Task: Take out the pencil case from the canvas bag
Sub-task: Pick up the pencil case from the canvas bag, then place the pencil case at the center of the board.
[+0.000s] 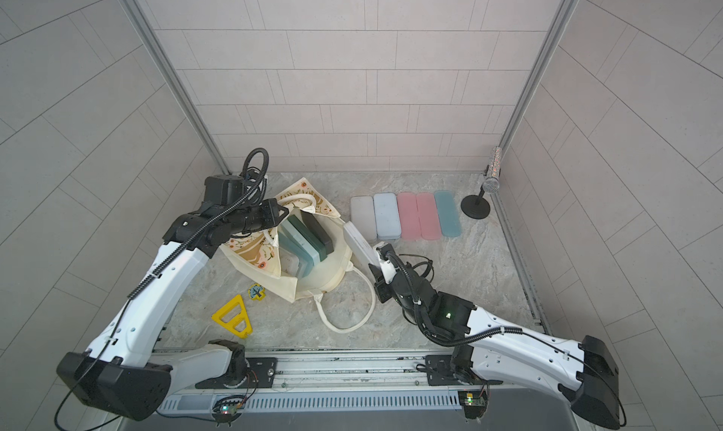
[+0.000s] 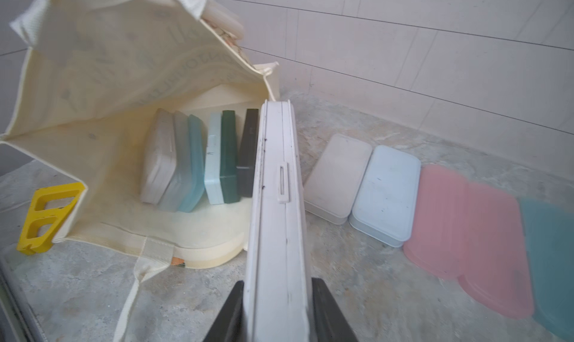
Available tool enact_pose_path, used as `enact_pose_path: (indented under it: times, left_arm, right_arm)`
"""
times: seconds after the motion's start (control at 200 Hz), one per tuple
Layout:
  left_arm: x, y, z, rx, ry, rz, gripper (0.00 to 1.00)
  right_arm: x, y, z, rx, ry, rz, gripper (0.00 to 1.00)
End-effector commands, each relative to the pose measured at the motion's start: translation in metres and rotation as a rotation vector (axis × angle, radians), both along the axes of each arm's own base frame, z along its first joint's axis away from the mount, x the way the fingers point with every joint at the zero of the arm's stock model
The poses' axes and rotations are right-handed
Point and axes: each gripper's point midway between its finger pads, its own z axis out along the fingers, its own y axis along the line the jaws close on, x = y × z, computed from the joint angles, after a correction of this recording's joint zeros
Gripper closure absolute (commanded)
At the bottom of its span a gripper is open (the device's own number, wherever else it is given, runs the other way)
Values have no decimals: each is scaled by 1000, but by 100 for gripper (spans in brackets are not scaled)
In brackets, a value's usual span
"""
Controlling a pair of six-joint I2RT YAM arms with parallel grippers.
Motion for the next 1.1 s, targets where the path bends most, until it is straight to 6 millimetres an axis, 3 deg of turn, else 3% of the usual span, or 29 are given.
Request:
enact_pose_path:
  times: [0.0, 0.21, 0.475, 0.866, 0.971, 0.996, 1.096]
  left_arm:
    - [-10, 27, 31, 104, -111, 48, 100]
    - [-6, 43, 35, 149, -125, 90, 100]
    - [-5, 41, 34, 148, -124, 81, 100]
    - [-2, 40, 33, 133, -123, 81, 100]
    - [-2, 41, 34, 137, -124, 82, 100]
    - [-2, 40, 34, 136, -123, 81, 100]
    - [-2, 40, 34, 134, -123, 79, 100]
  right_arm:
    - [10, -58, -16, -115, 16, -244, 81]
    - [8, -114, -40, -211, 104, -456, 82]
    - [10, -153, -70, -251, 219, -593, 83]
    - [9, -122, -106, -417, 353, -496, 78]
    - [5, -112, -116, -495, 357, -462, 73]
    - [8, -104, -109, -489, 350, -452, 72]
    - [2, -92, -118, -547, 368, -410, 61]
